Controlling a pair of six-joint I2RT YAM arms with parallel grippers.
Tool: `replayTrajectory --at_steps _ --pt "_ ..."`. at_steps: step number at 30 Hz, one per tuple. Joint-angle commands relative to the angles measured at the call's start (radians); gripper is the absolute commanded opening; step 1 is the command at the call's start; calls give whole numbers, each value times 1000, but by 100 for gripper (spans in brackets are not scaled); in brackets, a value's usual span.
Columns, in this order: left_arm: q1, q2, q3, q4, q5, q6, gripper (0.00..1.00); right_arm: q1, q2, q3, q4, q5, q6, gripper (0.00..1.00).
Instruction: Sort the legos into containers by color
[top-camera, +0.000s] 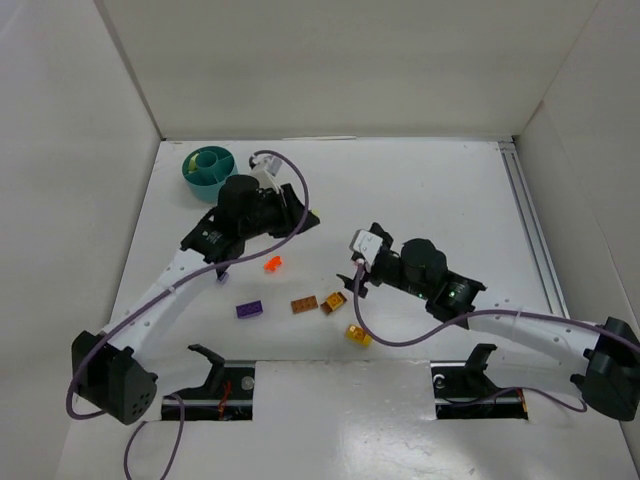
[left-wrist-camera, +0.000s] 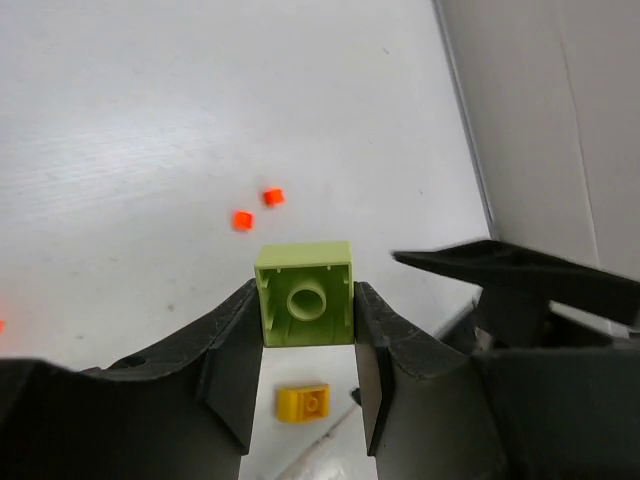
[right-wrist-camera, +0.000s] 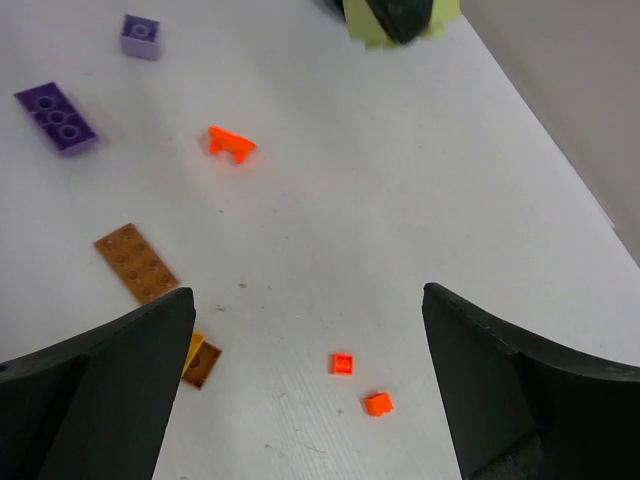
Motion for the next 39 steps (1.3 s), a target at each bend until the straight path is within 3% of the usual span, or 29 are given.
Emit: replayTrajectory --at_steps 1,6,9,13,18,26,31,39 --pt "143 54 87 -57 -63 54 7 -32 37 73 -17 122 30 100" --pt "505 147 123 23 28 71 7 -162 104 133 -55 -8 40 100" --pt "635 251 247 -9 -38 91 7 -256 162 171 -55 -120 53 100" --pt "677 399 422 -47 -211 102 8 -346 250 235 -80 -189 53 100" --pt "756 647 696 -131 -222 111 8 -428 340 303 -112 -208 43 100" --pt "802 885 949 -195 -186 142 14 -503 443 416 -121 -226 43 100" --pt "802 954 1023 -213 -150 163 17 -540 506 470 -139 -261 43 100" --pt "759 976 993 -233 -187 183 20 -569 557 490 -150 -306 34 100"
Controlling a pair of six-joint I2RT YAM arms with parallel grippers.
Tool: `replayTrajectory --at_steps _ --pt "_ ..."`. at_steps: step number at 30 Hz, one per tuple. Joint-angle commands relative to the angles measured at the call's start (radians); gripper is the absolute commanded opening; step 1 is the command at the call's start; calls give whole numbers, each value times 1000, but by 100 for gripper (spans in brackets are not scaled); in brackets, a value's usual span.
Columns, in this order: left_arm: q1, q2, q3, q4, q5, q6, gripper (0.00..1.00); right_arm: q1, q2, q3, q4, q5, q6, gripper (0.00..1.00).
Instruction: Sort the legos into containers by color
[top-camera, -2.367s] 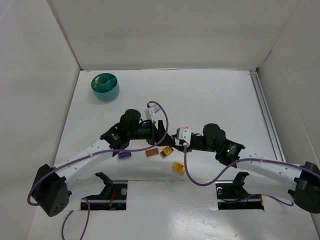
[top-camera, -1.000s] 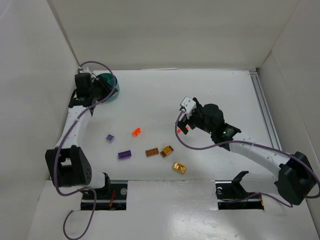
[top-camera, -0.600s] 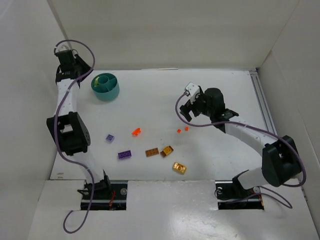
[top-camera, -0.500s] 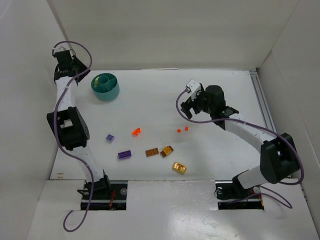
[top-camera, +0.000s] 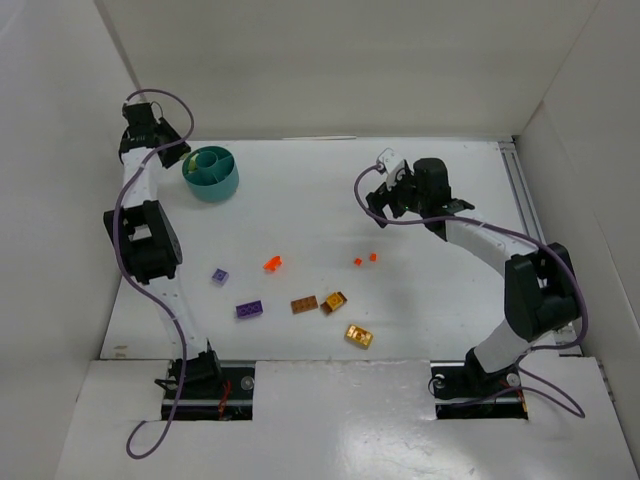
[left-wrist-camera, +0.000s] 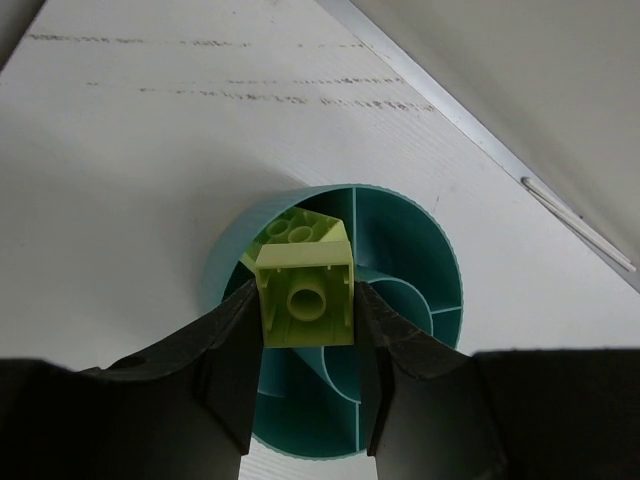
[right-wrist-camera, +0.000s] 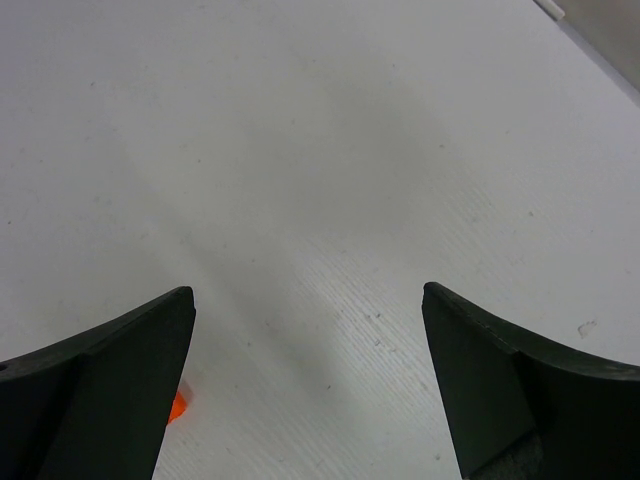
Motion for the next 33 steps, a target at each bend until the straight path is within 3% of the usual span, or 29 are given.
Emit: replayTrajectory --at_steps 1,16,24,29,33 --pt "-22 -22 31 -13 -25 32 20 -9 12 47 11 -45 0 100" --pt "-31 16 13 -24 -49 12 27 -47 13 38 -26 -68 0 100" --pt "-31 25 24 -15 -30 2 36 -57 22 47 -35 -68 -9 100" --pt "-42 15 24 -15 -30 2 48 -57 22 47 -35 -77 -9 100" --pt "-42 5 24 -24 -43 2 49 -57 31 47 -35 -77 -9 100"
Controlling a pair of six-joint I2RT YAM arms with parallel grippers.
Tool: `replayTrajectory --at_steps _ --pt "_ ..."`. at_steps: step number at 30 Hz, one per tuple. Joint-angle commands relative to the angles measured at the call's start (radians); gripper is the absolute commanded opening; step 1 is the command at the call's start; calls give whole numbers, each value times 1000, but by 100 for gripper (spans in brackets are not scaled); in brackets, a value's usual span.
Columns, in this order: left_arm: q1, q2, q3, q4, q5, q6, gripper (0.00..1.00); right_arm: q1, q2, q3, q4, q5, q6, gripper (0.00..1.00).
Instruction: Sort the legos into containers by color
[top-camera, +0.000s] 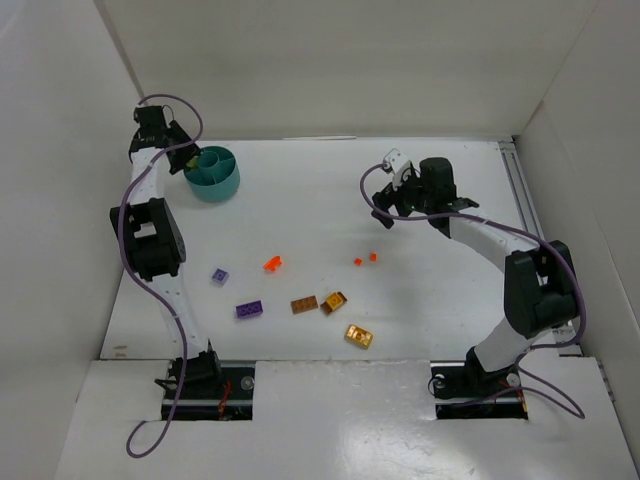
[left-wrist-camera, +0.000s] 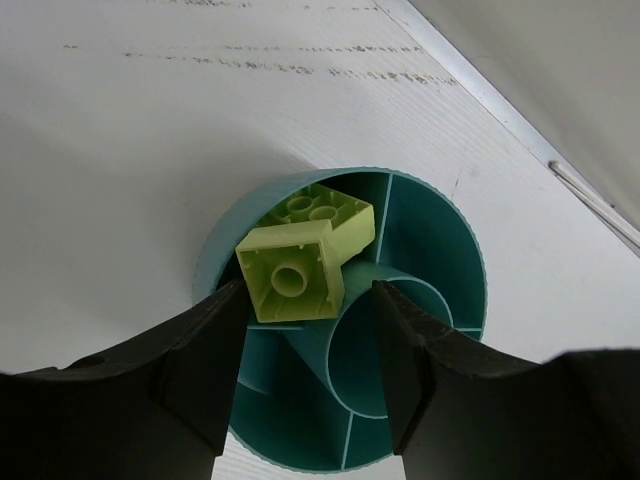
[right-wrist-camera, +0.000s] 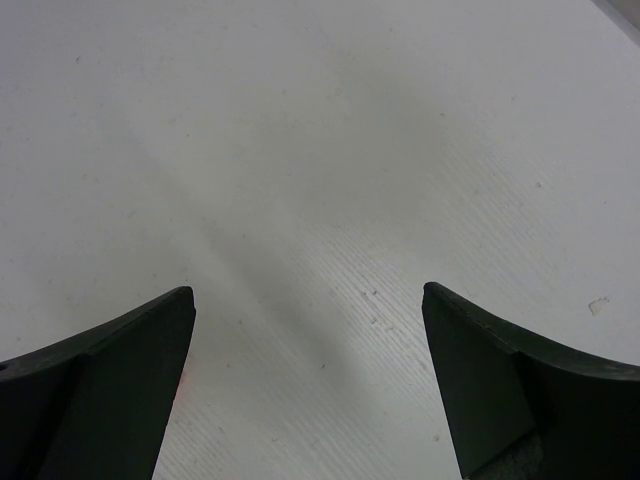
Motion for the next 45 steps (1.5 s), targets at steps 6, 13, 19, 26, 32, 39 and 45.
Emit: replayTrajectory --at_steps 6,13,19,26,32,39,45 --pt "-5 -66 24 -9 -11 2 57 -5 12 52 7 -38 -17 100" --pt "-5 -137 13 -9 -46 2 64 -5 12 42 7 -48 -26 100" --pt "-5 -189 -19 -9 -46 2 67 -5 -19 33 7 -39 -46 100" --pt "-41 -355 -178 33 -46 13 100 4 -88 -25 7 -16 -46 100" --pt "-136 -591 -401 89 -92 -7 100 53 -164 -117 -29 13 -61 100" --pt "-265 -850 -677 117 -126 -91 100 278 -261 -177 -150 137 -124 98" --pt "-396 -1047 -860 71 -170 -219 100 499 -326 -270 -141 188 -103 96"
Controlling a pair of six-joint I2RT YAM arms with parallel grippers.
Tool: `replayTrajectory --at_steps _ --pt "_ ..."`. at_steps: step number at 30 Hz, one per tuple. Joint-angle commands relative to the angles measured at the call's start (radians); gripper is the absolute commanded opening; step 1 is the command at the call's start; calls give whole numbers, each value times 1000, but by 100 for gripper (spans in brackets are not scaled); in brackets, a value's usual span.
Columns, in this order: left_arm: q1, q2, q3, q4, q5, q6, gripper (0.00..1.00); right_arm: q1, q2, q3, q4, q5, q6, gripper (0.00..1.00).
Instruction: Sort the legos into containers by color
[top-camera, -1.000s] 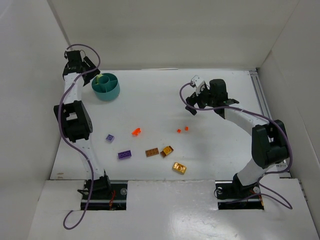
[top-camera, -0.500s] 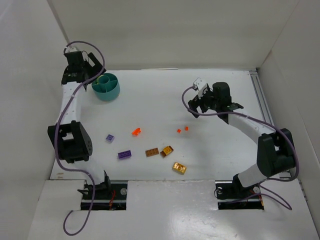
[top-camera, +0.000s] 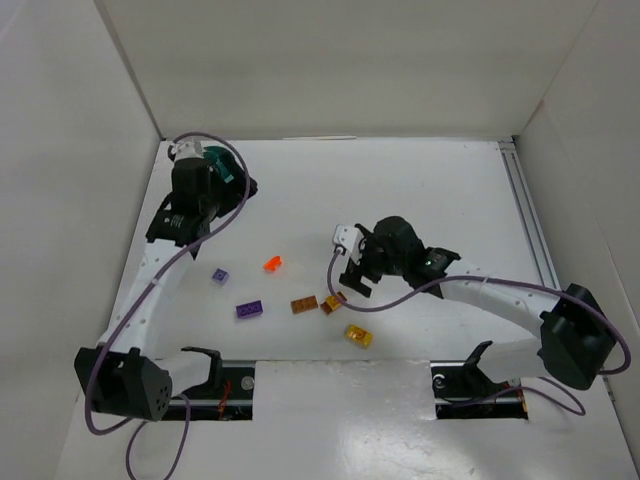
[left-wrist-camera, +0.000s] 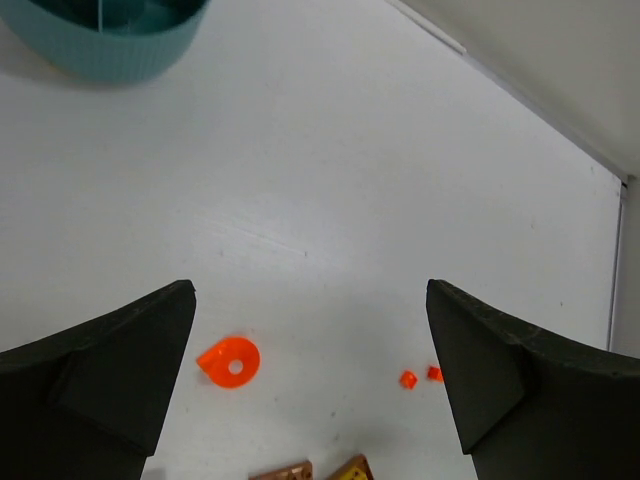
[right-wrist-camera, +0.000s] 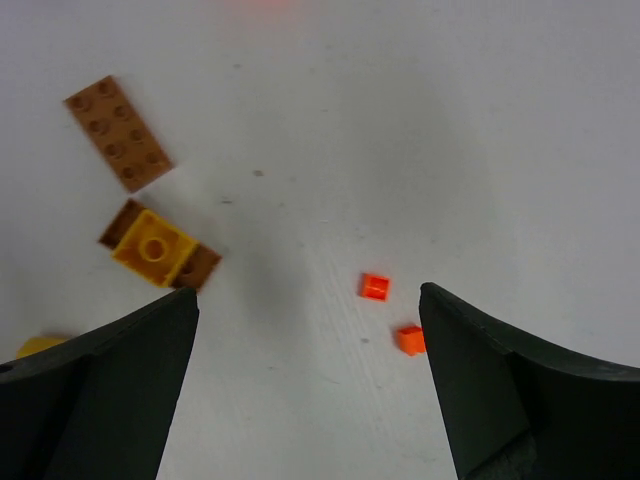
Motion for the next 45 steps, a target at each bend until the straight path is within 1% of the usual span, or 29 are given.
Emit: replayTrajectory --at_steps 1,2,3,4,7,9,12,15,16,19,24,27,29,30,32,33,37,38,40,41,44,45 --pt "-58 -111 -79 -12 -38 -86 100 91 -32 -32 2 46 12 95" --pt "-73 -131 -116 -32 -55 -102 100 129 -41 -44 2 58 26 93" --pt "-87 -174 -133 -64 -70 -129 100 146 -41 -60 11 58 47 88" --pt "-111 -194 -147 -81 -90 -129 100 161 -52 -60 20 58 56 88" --pt "-133 -272 -185 -164 -127 -168 100 224 -52 -83 45 58 99 87" --pt "-133 -312 -216 -195 -136 -192 100 271 -41 -93 71 102 134 87" --pt "-133 -390 -255 -230 -145 -214 100 311 0 -94 99 159 177 87" --pt "-133 -447 -283 -257 -146 -214 100 322 28 -94 125 260 260 86" --pt "-133 -456 -283 -258 -146 -214 100 322 42 -94 125 282 294 85" --pt "-133 -478 -283 -281 -146 -214 100 322 79 -84 136 326 316 78" --pt "-133 -478 -283 -290 -136 -214 100 322 154 -46 136 336 349 75" --pt "-133 -478 -292 -290 -126 -214 100 347 163 -46 136 336 360 75" --pt "-133 -478 -292 -290 -115 -205 100 356 175 -46 136 346 360 71" --pt "-133 -478 -292 -290 -115 -205 100 356 186 -46 136 358 381 71" --pt "-133 -469 -302 -290 -115 -205 100 367 197 -37 136 369 382 67" --pt "-133 -469 -302 -290 -115 -205 100 367 210 -37 136 380 392 67" --pt "-133 -469 -302 -290 -104 -195 100 367 235 -15 136 389 411 59" --pt "-133 -469 -302 -290 -104 -195 100 367 246 -6 136 401 411 51" --pt "-133 -469 -302 -290 -104 -195 100 367 246 -6 136 412 425 44" --pt "-133 -478 -302 -290 -104 -195 100 367 246 -6 136 421 435 35" --pt "-133 -488 -311 -290 -104 -186 100 367 223 -6 136 432 444 25" --pt "-133 -488 -311 -290 -104 -186 100 367 209 -15 136 432 444 21"
